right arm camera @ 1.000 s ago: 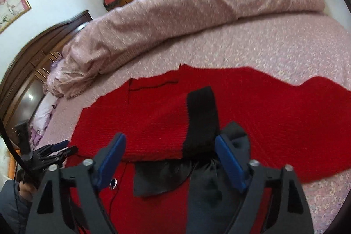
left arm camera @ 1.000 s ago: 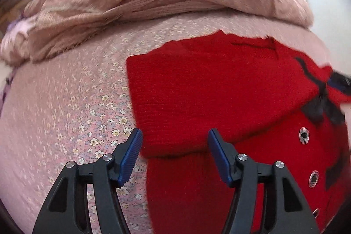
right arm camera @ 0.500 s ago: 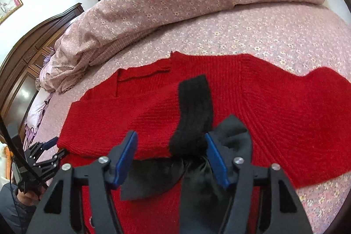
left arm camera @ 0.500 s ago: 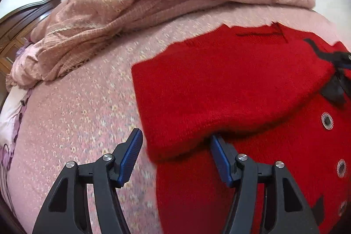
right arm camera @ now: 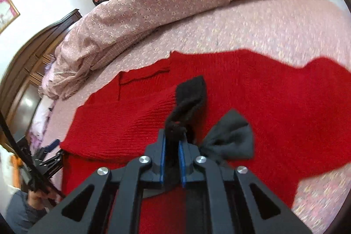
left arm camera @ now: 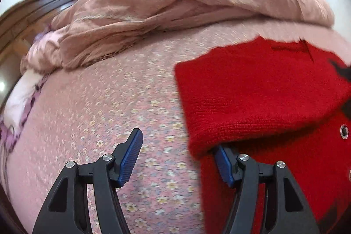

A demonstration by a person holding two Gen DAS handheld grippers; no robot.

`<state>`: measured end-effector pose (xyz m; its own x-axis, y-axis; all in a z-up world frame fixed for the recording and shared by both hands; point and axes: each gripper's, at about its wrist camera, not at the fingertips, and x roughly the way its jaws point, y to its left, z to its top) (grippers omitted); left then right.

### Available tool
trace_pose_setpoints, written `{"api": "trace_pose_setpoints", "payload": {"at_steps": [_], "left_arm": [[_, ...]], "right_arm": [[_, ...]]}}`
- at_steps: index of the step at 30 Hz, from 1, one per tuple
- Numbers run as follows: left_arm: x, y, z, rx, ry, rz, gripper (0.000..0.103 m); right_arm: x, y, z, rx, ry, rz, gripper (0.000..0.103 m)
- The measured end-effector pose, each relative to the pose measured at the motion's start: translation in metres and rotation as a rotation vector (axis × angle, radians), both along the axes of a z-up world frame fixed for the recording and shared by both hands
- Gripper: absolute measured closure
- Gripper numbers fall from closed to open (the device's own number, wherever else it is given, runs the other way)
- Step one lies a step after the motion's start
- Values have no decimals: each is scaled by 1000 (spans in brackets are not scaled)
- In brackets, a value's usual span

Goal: Fold small clothes
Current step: 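Grasp the other black cuff with the right tool and lift it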

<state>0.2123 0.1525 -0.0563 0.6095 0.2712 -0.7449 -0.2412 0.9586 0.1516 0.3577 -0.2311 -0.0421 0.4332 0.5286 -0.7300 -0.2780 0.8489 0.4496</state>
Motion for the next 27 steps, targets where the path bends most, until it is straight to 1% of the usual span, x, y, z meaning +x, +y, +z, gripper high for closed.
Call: {"api": "trace_pose_setpoints", "payload": {"at_steps": [2, 3, 4, 6, 7, 9, 11, 12, 14, 17, 19, 21, 23, 24, 25, 27], "left_arm": [[-3, 1, 1, -3, -21, 7, 44], [-4, 2, 2, -27, -30, 17, 44], [-6, 3, 2, -68, -39, 28, 44], [-5, 10, 2, -191, -56, 47, 45], [-5, 11, 1, -197, -57, 55, 45], [-4, 3, 4, -173, -77, 50, 45], [-2, -4, 8, -179, -102, 20, 45], [0, -8, 10, -169, -118, 7, 45], [1, -9, 12, -139, -135, 22, 45], [-5, 10, 11, -179, -155, 87, 45], [-7, 21, 8, -145, -150, 120, 45], [-11, 25, 4, -130, -143, 122, 45], [-13, 25, -1, -114, -121, 107, 45], [-14, 22, -5, -92, -104, 92, 45], [-15, 18, -7, -72, -91, 79, 45], [-18, 11, -10, -38, -68, 54, 45]], "right_arm": [[-4, 6, -1, -26, -5, 14, 93], [-6, 9, -1, -34, -12, 18, 93], [-7, 11, 0, -37, -21, 21, 93], [-9, 12, 2, -34, -41, 23, 93], [-8, 12, 3, -32, -46, 22, 93], [-8, 11, 3, -24, -46, 19, 93], [-8, 11, 3, -28, -47, 20, 93], [-9, 11, 4, -29, -50, 22, 93], [-10, 10, 5, -27, -57, 24, 93], [-15, 8, 11, -19, -74, 29, 93], [-20, 6, 14, 2, -77, 39, 93], [-24, 10, 15, 1, -83, 60, 93], [-26, 15, 12, -44, -90, 76, 93], [-26, 17, 8, -72, -84, 77, 93], [-25, 17, 4, -83, -70, 75, 93], [-21, 15, -9, -76, 4, 80, 91]]}}
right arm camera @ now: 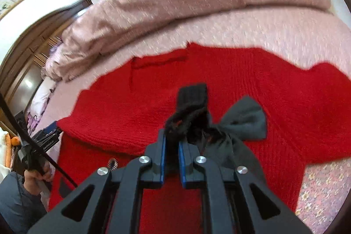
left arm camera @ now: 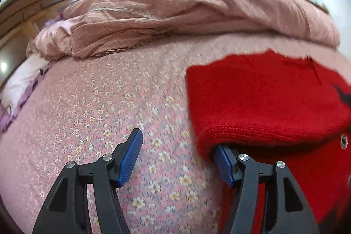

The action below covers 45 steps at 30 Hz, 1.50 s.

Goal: Fold small clothes
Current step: 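Grasp the other black cuff with the right tool and lift it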

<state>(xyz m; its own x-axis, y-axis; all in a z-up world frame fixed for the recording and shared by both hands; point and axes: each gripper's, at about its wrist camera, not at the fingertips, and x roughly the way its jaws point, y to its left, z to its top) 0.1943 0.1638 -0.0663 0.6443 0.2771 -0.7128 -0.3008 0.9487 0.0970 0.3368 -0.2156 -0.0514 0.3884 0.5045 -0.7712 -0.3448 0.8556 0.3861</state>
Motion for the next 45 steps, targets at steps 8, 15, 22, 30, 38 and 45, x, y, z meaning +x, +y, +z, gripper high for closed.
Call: {"api": "trace_pose_setpoints", "payload": {"at_steps": [8, 15, 22, 30, 38, 45], "left_arm": [[-17, 8, 4, -55, 50, -26, 45], [-43, 17, 52, -151, -52, -4, 45], [-14, -3, 56, -133, -60, -27, 45], [21, -34, 8, 11, 84, -23, 45], [11, -46, 30, 8, 60, 12, 45], [-17, -79, 85, -16, -90, -38, 45]], "right_arm": [[10, -14, -9, 48, 34, -69, 81], [12, -9, -7, -3, -34, -94, 93], [7, -17, 0, -15, -61, -121, 83], [-9, -58, 23, -54, -167, -136, 76], [-25, -157, 41, -101, -209, -233, 58], [-49, -330, 51, -77, -165, -582, 35]]}}
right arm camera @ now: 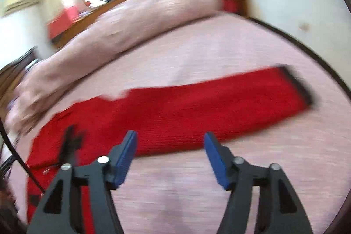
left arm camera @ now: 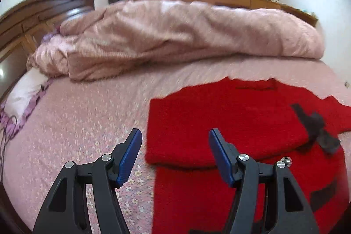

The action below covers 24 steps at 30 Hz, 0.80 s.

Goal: Fold small clothes
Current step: 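Grasp the other black cuff with the right tool and lift it, then fold the held sleeve across the body with the right tool, release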

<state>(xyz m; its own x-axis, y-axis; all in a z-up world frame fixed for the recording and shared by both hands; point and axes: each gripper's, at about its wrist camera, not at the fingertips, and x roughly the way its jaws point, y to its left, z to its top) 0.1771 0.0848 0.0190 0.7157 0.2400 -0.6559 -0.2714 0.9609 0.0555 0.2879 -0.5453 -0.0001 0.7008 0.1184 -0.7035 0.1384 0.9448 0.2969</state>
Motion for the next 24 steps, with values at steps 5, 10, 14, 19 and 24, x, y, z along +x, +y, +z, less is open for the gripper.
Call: {"api": "trace_pose_setpoints", "payload": {"at_steps": [5, 10, 14, 19, 24], "left_arm": [[7, -22, -3, -3, 8, -49, 45], [24, -32, -20, -5, 52, -77, 45], [30, -26, -33, -42, 84, -54, 45], [39, -9, -41, -113, 98, -9, 45], [45, 5, -48, -169, 116, 22, 45]], "right_arm": [[-22, -119, -24, 199, 37, -236, 34], [-28, -173, -52, 518, -31, -280, 32], [-7, -182, -63, 617, -72, -262, 33], [21, -175, -67, 622, -107, -285, 36], [35, -183, -77, 627, -120, -348, 72]]}}
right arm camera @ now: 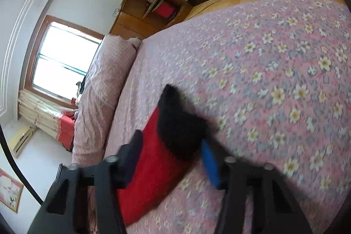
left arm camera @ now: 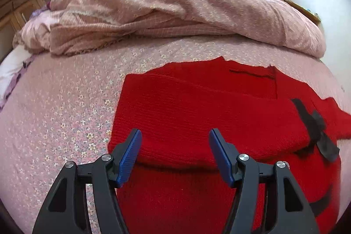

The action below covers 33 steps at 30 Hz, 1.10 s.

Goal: Fold small clothes
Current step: 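Fold the held sleeve across the body with the right tool, release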

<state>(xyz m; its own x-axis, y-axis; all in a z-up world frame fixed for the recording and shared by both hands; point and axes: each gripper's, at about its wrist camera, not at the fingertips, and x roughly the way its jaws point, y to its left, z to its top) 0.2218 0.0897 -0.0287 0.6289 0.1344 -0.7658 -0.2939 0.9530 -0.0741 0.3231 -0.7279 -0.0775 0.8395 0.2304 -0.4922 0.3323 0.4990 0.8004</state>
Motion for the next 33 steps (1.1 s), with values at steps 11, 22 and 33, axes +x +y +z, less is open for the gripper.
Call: {"api": "trace_pose_setpoints", "payload": {"at_steps": [11, 22, 33], "left_arm": [[-6, 29, 1, -159, -1, 82, 45], [-7, 16, 11, -94, -19, 53, 45], [1, 32, 9, -117, -11, 38, 45]], "right_arm": [[-17, 13, 30, -80, -63, -58, 91], [32, 219, 175, -482, -220, 242, 92], [22, 528, 194, -546, -475, 554, 92]]}}
